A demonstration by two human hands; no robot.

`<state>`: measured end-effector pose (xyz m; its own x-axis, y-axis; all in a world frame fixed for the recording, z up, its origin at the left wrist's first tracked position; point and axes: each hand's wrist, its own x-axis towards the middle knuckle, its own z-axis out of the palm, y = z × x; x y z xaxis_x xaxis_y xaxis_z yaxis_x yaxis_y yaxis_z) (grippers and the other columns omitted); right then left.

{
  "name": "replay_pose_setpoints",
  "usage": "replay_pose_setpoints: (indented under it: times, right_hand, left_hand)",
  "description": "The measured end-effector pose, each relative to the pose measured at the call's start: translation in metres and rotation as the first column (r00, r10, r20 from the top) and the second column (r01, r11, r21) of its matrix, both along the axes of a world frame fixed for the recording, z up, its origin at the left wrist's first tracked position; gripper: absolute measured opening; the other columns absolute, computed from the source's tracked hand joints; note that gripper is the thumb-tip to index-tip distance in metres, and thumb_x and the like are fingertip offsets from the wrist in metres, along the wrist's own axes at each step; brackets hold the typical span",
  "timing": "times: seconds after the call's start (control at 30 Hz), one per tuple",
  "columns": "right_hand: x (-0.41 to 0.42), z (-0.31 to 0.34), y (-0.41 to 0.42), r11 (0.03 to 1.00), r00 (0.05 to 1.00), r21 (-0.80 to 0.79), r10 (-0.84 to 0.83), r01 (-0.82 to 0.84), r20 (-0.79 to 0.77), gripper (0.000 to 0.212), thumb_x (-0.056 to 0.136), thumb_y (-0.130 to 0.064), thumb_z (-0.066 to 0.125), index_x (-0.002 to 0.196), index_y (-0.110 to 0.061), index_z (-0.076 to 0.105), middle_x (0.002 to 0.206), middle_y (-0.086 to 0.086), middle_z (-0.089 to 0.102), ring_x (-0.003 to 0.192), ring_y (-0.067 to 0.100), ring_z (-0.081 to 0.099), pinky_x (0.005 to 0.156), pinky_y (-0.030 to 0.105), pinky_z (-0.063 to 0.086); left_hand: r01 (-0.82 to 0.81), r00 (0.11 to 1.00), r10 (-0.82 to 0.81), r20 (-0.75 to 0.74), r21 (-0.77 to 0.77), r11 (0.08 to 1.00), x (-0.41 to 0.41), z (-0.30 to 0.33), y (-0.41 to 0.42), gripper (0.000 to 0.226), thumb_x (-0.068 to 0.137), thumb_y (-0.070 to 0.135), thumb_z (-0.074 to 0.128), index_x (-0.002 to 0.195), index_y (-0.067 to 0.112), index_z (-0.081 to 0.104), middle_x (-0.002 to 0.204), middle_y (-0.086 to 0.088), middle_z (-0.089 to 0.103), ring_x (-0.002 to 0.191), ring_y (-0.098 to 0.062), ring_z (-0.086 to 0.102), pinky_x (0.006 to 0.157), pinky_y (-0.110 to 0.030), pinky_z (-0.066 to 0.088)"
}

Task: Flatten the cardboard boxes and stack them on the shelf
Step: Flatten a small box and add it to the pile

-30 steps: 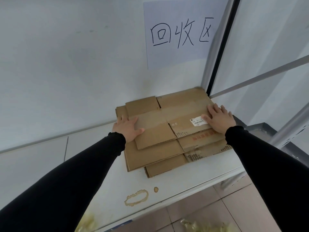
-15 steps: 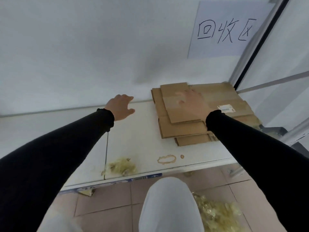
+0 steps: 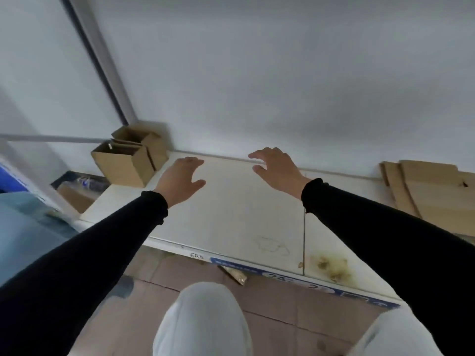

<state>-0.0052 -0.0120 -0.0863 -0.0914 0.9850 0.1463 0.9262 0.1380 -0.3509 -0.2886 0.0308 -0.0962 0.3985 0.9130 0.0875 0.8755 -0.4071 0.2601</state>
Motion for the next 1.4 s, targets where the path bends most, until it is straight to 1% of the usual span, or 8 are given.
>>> replay_pose_setpoints:
  times: [0.2, 0.37, 0.53, 0.73, 0.9, 1.03, 1.3, 1.4]
  right_hand:
    - [-0.138, -0.012, 0.063, 0.992, 0.982, -0.007, 0.124, -0.126, -0.142, 0.043, 0.101, -0.026, 0.052, 0.143, -0.023, 0.053, 0.131, 0.0, 0.061, 0.12, 0.022, 0.054, 0.099, 0.035, 0.04]
    - [-0.233, -0.016, 0.106, 0.974, 0.959, -0.006, 0.224, -0.228, -0.172, 0.047, 0.101, -0.021, 0.049, 0.148, -0.018, 0.047, 0.139, 0.008, 0.057, 0.125, 0.027, 0.052, 0.104, 0.041, 0.042]
    - [-0.304, -0.02, 0.145, 0.937, 0.926, -0.076, 0.321, -0.341, -0.197, 0.059, 0.102, -0.009, 0.043, 0.159, -0.014, 0.028, 0.163, 0.005, 0.027, 0.146, 0.025, 0.032, 0.112, 0.033, 0.033]
    - [-0.333, -0.028, 0.169, 0.897, 0.936, -0.269, 0.349, -0.35, -0.054, 0.072, 0.098, 0.002, 0.039, 0.162, -0.012, 0.009, 0.165, 0.014, 0.02, 0.142, 0.037, 0.036, 0.109, 0.041, 0.04]
    - [-0.316, -0.044, 0.16, 0.953, 0.953, -0.02, 0.303, -0.304, -0.028, 0.043, 0.099, -0.01, 0.048, 0.142, -0.014, 0.053, 0.13, 0.01, 0.056, 0.117, 0.028, 0.053, 0.093, 0.038, 0.049]
    - [-0.265, -0.043, 0.125, 0.959, 0.959, 0.106, 0.271, -0.262, -0.085, 0.005, 0.095, -0.025, 0.061, 0.096, -0.022, 0.065, 0.098, -0.002, 0.056, 0.093, 0.02, 0.054, 0.076, 0.034, 0.049]
    - [-0.053, -0.005, 0.034, 0.984, 0.897, -0.093, 0.097, -0.151, -0.432, 0.012, 0.098, -0.022, 0.061, 0.086, -0.023, 0.06, 0.095, -0.004, 0.059, 0.087, 0.012, 0.054, 0.076, 0.026, 0.04]
    - [0.009, -0.006, 0.001, 0.982, 0.852, -0.181, -0.046, -0.057, -0.521, 0.009, 0.102, -0.022, 0.059, 0.097, -0.016, 0.063, 0.102, 0.001, 0.063, 0.09, 0.014, 0.055, 0.079, 0.032, 0.044]
  left_hand:
    - [-0.172, 0.984, 0.169, 0.048, 0.054, 0.984, -0.122, -0.002, 0.029, 0.047, 0.094, 0.022, 0.067, 0.136, 0.005, 0.052, 0.142, -0.014, 0.049, 0.131, -0.037, 0.043, 0.105, -0.048, 0.039]
    - [-0.333, 0.943, 0.333, 0.019, 0.101, 0.937, -0.205, -0.014, 0.074, 0.069, 0.09, 0.025, 0.072, 0.15, 0.012, 0.04, 0.158, -0.018, 0.032, 0.142, -0.039, 0.03, 0.112, -0.053, 0.034]
    - [-0.451, 0.893, 0.451, 0.014, 0.037, 0.892, -0.244, -0.021, 0.124, 0.076, 0.094, 0.02, 0.067, 0.157, 0.021, 0.026, 0.163, -0.024, 0.015, 0.148, -0.045, 0.017, 0.119, -0.055, 0.025]
    - [-0.407, 0.912, 0.409, 0.02, -0.064, 0.911, -0.254, -0.035, 0.156, 0.06, 0.096, 0.012, 0.061, 0.152, 0.018, 0.041, 0.154, -0.016, 0.034, 0.132, -0.039, 0.047, 0.113, -0.046, 0.039]
    - [-0.328, 0.943, 0.316, 0.105, 0.121, 0.937, -0.24, -0.038, 0.136, 0.019, 0.09, 0.015, 0.067, 0.109, 0.015, 0.067, 0.106, -0.01, 0.053, 0.102, -0.035, 0.052, 0.089, -0.044, 0.045]
    - [-0.178, 0.984, 0.178, 0.018, 0.201, 0.963, -0.197, -0.026, 0.095, 0.009, 0.091, 0.03, 0.067, 0.085, 0.033, 0.061, 0.084, 0.006, 0.054, 0.086, -0.021, 0.046, 0.075, -0.038, 0.036]
    - [0.298, 0.927, -0.253, 0.276, -0.134, 0.945, -0.032, 0.013, 0.001, 0.027, 0.097, 0.041, 0.059, 0.073, 0.031, 0.054, 0.068, 0.009, 0.054, 0.078, -0.009, 0.052, 0.11, -0.032, 0.03]
    - [0.316, 0.897, -0.201, 0.394, -0.253, 0.914, 0.043, 0.027, -0.036, 0.031, 0.096, 0.041, 0.056, 0.075, 0.018, 0.053, 0.067, 0.005, 0.051, 0.062, -0.012, 0.047, 0.07, -0.031, 0.041]
